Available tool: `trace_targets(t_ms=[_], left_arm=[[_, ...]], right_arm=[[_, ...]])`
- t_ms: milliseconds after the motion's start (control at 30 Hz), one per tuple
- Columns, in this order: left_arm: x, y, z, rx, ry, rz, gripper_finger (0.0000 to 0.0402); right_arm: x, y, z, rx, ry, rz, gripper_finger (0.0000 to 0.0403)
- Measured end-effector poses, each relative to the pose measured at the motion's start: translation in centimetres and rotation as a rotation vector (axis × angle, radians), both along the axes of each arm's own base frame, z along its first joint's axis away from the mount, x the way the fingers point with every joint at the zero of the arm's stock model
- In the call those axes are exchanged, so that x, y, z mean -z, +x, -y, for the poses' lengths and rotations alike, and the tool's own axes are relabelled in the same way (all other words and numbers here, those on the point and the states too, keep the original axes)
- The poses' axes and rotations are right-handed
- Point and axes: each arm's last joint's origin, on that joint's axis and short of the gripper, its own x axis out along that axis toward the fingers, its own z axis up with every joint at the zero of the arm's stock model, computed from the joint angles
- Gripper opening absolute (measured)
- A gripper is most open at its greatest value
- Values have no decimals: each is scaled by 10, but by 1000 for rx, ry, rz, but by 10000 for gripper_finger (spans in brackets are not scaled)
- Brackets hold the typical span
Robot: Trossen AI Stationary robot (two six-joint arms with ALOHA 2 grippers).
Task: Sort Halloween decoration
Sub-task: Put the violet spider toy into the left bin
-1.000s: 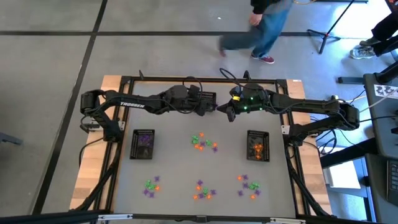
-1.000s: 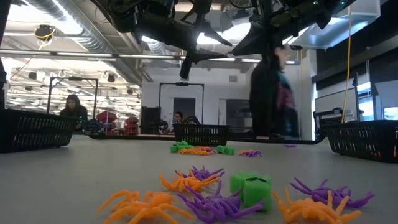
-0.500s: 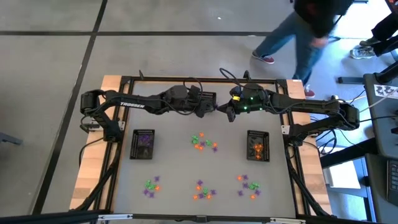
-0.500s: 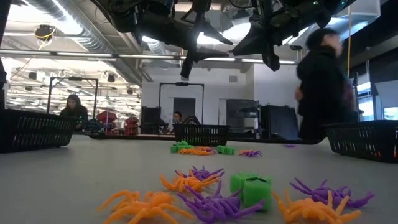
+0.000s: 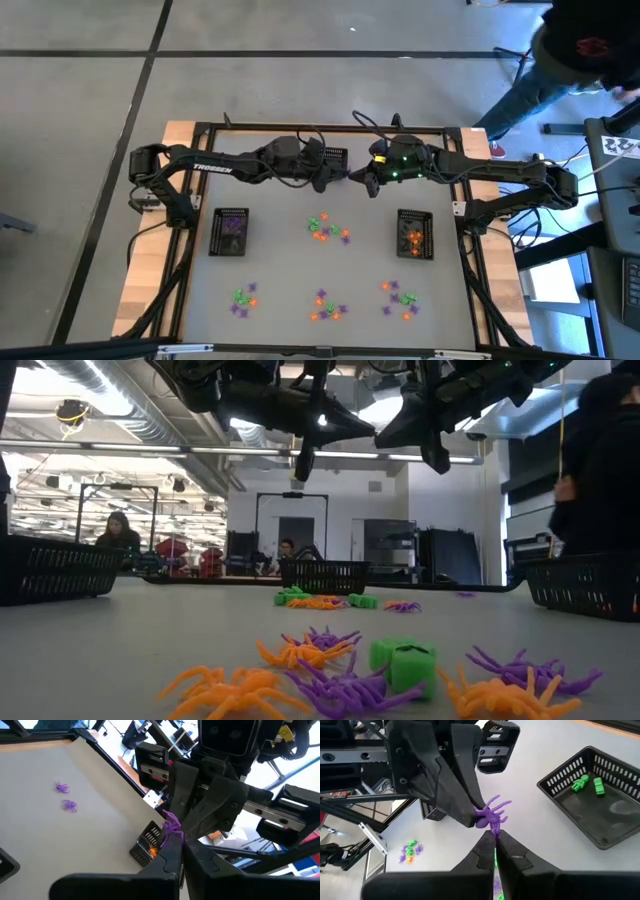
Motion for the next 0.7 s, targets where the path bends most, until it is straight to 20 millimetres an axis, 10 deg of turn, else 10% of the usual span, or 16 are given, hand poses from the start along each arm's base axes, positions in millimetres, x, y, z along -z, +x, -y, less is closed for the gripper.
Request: trace_targets(t_ms=[333, 700], left_arm=[[-23, -33, -13, 64, 46, -101, 0], [-56, -135, 24, 171, -8, -493, 0]], right_arm=[[-3, -2, -3, -104, 50, 22, 84], [-5, -11, 13, -39, 48, 19, 90]])
